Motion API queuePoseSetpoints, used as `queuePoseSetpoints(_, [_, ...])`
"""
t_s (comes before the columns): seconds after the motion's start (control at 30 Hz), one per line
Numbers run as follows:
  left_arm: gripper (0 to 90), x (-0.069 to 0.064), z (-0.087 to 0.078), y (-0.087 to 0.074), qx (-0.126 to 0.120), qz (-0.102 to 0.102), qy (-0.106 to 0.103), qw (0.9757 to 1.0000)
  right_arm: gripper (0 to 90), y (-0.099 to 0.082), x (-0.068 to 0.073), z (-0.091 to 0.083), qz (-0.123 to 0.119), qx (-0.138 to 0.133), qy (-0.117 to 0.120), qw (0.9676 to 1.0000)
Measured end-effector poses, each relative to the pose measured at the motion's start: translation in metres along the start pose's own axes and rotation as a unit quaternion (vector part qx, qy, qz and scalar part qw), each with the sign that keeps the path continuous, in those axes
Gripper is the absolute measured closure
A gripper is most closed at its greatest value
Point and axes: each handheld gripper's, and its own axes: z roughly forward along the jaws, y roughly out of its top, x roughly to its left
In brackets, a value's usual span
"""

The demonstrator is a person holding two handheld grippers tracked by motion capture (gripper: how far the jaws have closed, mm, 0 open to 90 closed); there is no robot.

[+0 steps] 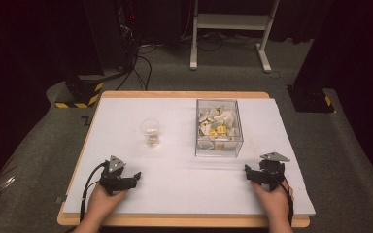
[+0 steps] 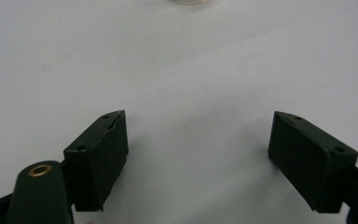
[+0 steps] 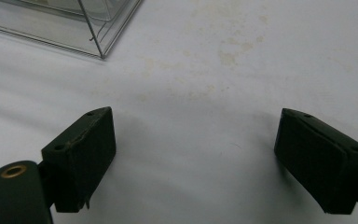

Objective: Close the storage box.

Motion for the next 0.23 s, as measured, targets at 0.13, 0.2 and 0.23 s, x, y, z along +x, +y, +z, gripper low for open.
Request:
queuePoseSetpoints(0.13, [20.2,-0.0002,0.0001,-0.0001,-0.001,0.0,0.0,1.0,12.1,0.0002,-0.0007,0.0004,0.005,0.002,0.002,1.0])
queuePoseSetpoints(0.2, [20.2,-0.0001,0.0001,-0.0001,-0.001,0.0,0.001,1.0,10.8,0.0003,-0.0009,0.0003,0.006,0.003,0.002,1.0])
queuePoseSetpoints(0.23, [20.2,-0.0001,0.0001,-0.0001,-0.001,0.0,0.001,1.0,9.9,0.0005,-0.001,0.0007,0.005,0.003,-0.003,1.0])
